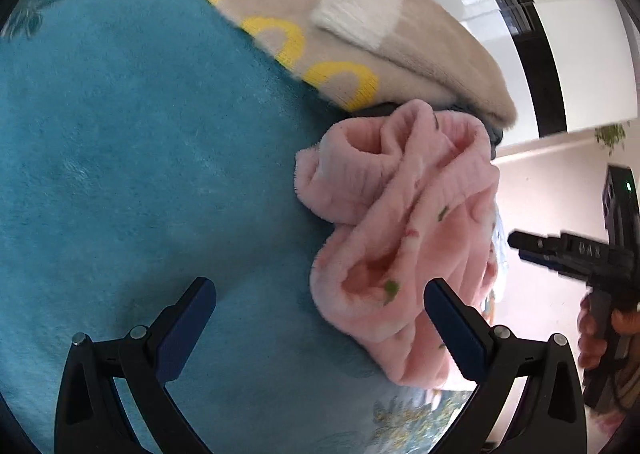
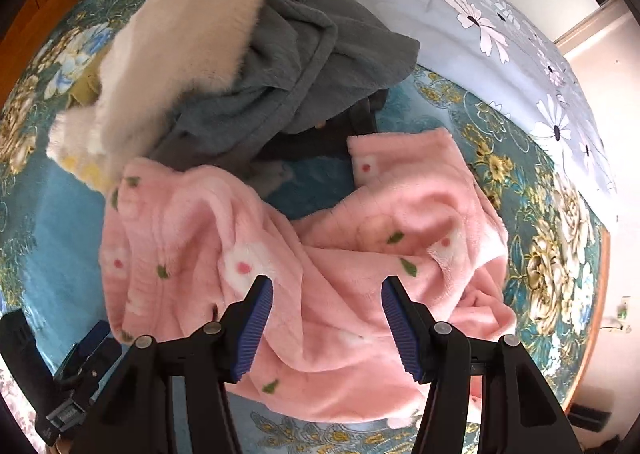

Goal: Fold clothes
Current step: 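Lay the pink fleece garment flat on the blanket and open the right tool, then grasp a pink fleece edge with the left tool while the right tool grasps another edge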

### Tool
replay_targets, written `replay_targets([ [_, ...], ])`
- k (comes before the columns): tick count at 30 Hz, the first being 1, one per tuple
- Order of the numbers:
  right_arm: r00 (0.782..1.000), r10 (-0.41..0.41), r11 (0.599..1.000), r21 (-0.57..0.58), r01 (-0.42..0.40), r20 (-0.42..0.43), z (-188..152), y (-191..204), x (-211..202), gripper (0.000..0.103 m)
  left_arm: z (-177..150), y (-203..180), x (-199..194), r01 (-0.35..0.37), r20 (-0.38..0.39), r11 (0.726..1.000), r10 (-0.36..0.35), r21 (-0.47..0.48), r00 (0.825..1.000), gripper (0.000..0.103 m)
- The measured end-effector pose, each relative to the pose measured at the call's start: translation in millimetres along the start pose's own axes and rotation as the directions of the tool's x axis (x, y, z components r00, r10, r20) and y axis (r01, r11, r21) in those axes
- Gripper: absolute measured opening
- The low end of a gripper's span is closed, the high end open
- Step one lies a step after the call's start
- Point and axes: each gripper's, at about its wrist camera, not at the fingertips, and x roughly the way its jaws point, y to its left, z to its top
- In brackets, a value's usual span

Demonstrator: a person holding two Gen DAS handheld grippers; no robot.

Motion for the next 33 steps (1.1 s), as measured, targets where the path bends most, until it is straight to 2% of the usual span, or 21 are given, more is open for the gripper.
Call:
replay_targets([
  [4, 1.0, -0.001, 1.0, 0.008, 0.0, 0.002, -1.7, 1.7, -12.8, 0.061, 4.0, 0.9, 5.1, 0.008, -0.004, 0.999, -0.009, -0.045, 1.0, 0.098],
  [5, 1.0, 0.004, 1.0, 0.011, -0.004, 0.006, -1.7, 1.5, -14.4, 0.061, 3.8, 0.1, 5.8, 0.011, -0.009, 0.999, -0.011, -0.044, 1.0, 0.089],
  [6, 1.0, 0.009, 1.0, 0.013, -0.009, 0.011, -1.7, 1.2, -16.0, 0.061, 2.4, -0.7, 7.2, 0.016, -0.02, 0.999, -0.016, -0.041, 1.0, 0.075],
  [7, 1.0, 0.012, 1.0, 0.014, -0.012, 0.016, -1.9, 0.9, -17.2, 0.061, 0.9, -1.4, 8.5, 0.02, -0.031, 0.999, -0.021, -0.038, 0.999, 0.068],
  [9, 1.0, 0.015, 1.0, 0.017, -0.016, 0.02, -3.1, -0.5, -17.4, 0.061, -2.1, -1.7, 10.6, 0.041, -0.045, 0.998, -0.043, -0.041, 0.998, 0.036],
  [10, 1.0, 0.018, 1.0, 0.021, -0.019, 0.02, -3.9, -1.6, -17.2, 0.061, -2.5, -2.0, 10.3, 0.051, -0.047, 0.998, -0.053, -0.043, 0.997, 0.03],
  [12, 0.999, 0.029, 0.999, 0.035, -0.03, 0.02, -6.1, -4.6, -16.8, 0.061, -2.6, -4.5, 5.2, 0.042, -0.029, 0.999, -0.042, -0.028, 0.999, 0.011],
  [17, 0.997, 0.063, 0.996, 0.066, -0.065, 0.036, -14.2, -17.4, -17.5, 0.061, -3.0, -10.9, -22.4, 0.062, 0.062, 0.998, -0.061, -0.003, 0.996, 0.007],
  [21, 0.993, 0.104, 0.985, 0.13, -0.111, 0.06, -23.2, -37.7, -17.7, 0.061, -4.6, -10.4, -43.6, 0.052, 0.122, 0.998, -0.05, -0.02, 0.991, 0.007],
  [26, 0.984, 0.15, 0.967, 0.192, -0.166, 0.095, -43.5, -69.9, -14.6, 0.061, -12.0, -15.3, -37.7, -0.004, 0.124, 0.999, 0.009, -0.041, 0.992, 0.008],
  [28, 0.981, 0.166, 0.959, 0.213, -0.184, 0.1, -51.1, -83.0, -10.8, 0.061, -8.4, -7.0, -31.4, 0.011, 0.093, 0.998, -0.006, -0.059, 0.996, 0.009],
  [31, 0.978, 0.181, 0.948, 0.246, -0.202, 0.105, -61.4, -103.9, -3.4, 0.061, -6.6, -12.5, -26.1, 0.003, 0.09, 0.998, 0.002, -0.059, 0.996, 0.023],
  [33, 0.976, 0.188, 0.943, 0.259, -0.21, 0.106, -65.4, -116.9, 1.2, 0.061, -7.8, -18.5, -21.6, -0.015, 0.08, 0.999, 0.018, -0.036, 0.997, 0.046],
])
